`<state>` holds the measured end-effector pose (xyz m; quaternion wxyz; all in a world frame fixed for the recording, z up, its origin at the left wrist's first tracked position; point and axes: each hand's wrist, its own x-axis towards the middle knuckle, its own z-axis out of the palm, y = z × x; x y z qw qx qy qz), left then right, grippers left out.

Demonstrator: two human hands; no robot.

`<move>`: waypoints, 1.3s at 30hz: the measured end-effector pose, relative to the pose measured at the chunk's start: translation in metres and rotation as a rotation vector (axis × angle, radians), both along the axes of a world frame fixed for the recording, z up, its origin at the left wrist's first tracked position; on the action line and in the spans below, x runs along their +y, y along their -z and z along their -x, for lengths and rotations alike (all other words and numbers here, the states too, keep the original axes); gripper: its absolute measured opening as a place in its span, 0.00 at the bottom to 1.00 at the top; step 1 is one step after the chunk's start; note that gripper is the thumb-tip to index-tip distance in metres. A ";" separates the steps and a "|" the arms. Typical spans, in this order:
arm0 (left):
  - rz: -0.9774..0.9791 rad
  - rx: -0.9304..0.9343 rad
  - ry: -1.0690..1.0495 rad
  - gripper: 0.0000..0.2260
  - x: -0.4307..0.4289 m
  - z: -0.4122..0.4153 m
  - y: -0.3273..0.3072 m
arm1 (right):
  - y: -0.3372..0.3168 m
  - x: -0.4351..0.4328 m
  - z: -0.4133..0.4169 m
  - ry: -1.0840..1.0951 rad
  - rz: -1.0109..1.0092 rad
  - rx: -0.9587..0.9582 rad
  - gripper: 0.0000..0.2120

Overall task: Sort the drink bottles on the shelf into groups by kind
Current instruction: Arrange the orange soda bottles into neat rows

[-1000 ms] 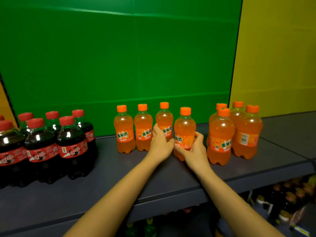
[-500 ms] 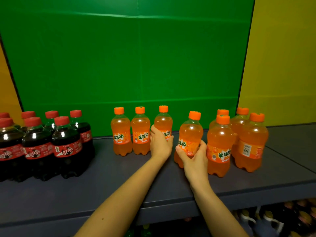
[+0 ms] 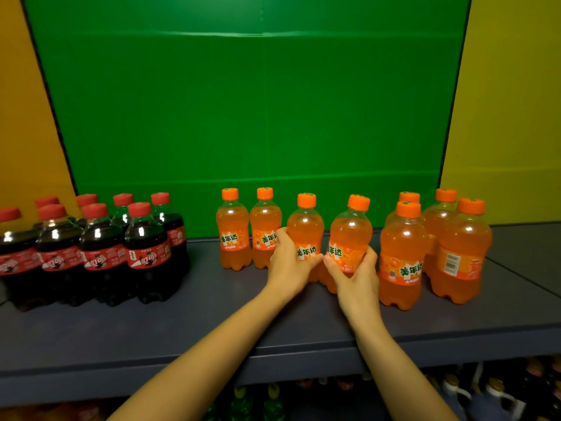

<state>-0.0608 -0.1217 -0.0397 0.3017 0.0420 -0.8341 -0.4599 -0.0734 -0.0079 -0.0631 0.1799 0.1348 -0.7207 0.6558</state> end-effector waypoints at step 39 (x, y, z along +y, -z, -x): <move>0.052 0.058 -0.005 0.33 -0.115 -0.074 0.009 | -0.008 -0.057 0.000 -0.458 -0.221 0.061 0.31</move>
